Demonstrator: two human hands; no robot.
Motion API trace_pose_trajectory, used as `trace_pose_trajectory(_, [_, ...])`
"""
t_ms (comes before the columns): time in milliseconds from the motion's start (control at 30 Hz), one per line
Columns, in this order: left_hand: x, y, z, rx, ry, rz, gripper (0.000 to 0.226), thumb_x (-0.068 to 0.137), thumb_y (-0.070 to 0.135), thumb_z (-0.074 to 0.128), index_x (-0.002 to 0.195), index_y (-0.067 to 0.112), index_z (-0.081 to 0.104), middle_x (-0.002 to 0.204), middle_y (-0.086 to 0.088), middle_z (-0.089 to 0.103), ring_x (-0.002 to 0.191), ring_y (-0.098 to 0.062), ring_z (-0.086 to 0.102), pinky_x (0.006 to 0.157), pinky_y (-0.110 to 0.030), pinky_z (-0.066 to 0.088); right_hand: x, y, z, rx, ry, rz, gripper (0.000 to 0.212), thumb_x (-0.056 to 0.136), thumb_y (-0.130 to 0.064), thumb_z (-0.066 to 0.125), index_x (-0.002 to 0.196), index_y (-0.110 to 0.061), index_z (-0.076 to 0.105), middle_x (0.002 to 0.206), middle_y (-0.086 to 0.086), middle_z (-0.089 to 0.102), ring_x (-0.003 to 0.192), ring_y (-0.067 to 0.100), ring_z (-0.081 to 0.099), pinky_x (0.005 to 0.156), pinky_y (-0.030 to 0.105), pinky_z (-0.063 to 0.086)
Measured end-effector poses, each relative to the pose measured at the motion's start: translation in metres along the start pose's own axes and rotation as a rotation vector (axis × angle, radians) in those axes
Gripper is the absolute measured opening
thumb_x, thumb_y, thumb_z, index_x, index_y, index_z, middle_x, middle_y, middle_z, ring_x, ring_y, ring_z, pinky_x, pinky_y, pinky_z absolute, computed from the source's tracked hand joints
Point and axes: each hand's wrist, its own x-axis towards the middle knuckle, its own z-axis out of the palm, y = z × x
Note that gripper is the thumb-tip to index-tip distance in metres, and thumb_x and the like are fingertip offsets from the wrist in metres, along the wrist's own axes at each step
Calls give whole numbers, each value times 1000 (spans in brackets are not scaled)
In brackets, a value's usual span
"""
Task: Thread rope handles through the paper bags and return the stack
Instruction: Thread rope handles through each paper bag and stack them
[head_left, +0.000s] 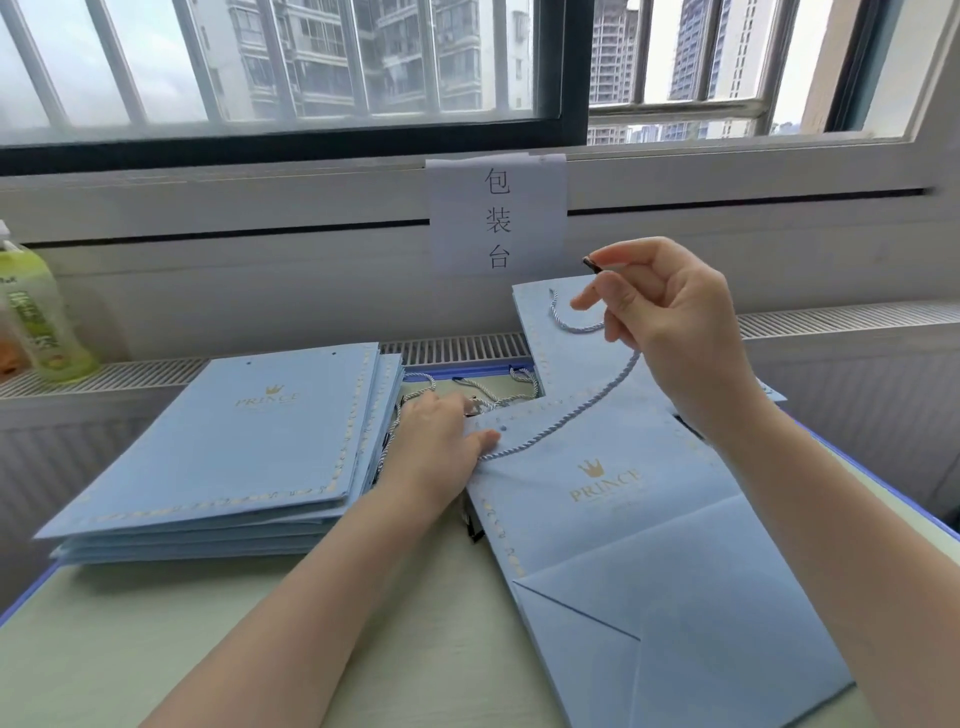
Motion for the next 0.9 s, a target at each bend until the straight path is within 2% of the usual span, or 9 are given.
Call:
trace_pose_trajectory(100, [-1,2,-1,-49,4,2,34,87,28,65,117,12,61,117,-8,53,119,-24,40,94,-31,32,1,1,-1,-133,-5,-52,9,91,-3,57,91,-12,61,74,-1,69,60,1,58,58,14,43])
trace_pose_trajectory(233, [3,3,-4,-187,81,26,16,84,19,67,99,13,66,103,-5,61,109,-26,51,92,-39,43,-9,23,14,-513,-278,-14,5,85,-9,66,86,-13,69,75,-7,67,70,5,58,65,7,40])
trace_pose_trajectory(367, [3,6,-9,-262,146,36,16,85,15,67,100,9,66,100,-8,64,96,-21,57,77,-28,43,-23,47,30,-629,-442,-38,3,84,-10,67,84,-10,70,78,-2,66,72,13,58,72,23,46])
trace_pose_trajectory(500, [3,6,-10,-250,164,72,10,87,16,64,96,18,64,101,-9,62,101,-25,54,80,-29,40,-24,52,33,-650,-410,-130,3,84,-9,67,81,-8,67,79,5,67,74,22,61,71,39,50])
trace_pose_trajectory(633, [2,9,-13,-263,158,120,13,90,12,59,98,20,64,107,-8,60,104,-20,51,83,-24,35,-25,48,34,-708,-362,-258,5,84,-7,64,80,-4,64,78,8,63,71,24,58,63,40,50])
trace_pose_trajectory(700, [1,11,-16,-300,166,144,15,91,8,56,101,15,66,102,-4,59,93,-10,53,76,-13,37,-26,47,35,-766,-349,-323,8,82,-9,60,76,-5,61,75,6,61,67,24,55,58,39,48])
trace_pose_trajectory(767, [0,13,-18,-358,147,159,15,92,5,54,99,12,66,89,1,55,71,3,51,60,-3,36,-25,47,37,-804,-349,-359,10,81,-11,57,73,-5,59,72,5,58,65,24,54,54,37,47])
trace_pose_trajectory(833, [1,14,-20,-434,101,147,15,92,5,53,94,17,63,79,3,47,57,2,46,50,-8,34,-25,46,38,-820,-357,-366,11,80,-13,56,73,-5,59,71,5,58,65,24,53,53,37,47])
trace_pose_trajectory(900, [1,15,-20,-476,80,136,17,91,5,53,90,20,61,79,1,43,64,-5,44,57,-14,32,-25,46,39,-798,-361,-336,11,80,-15,58,73,-6,59,74,4,57,69,22,51,56,38,46])
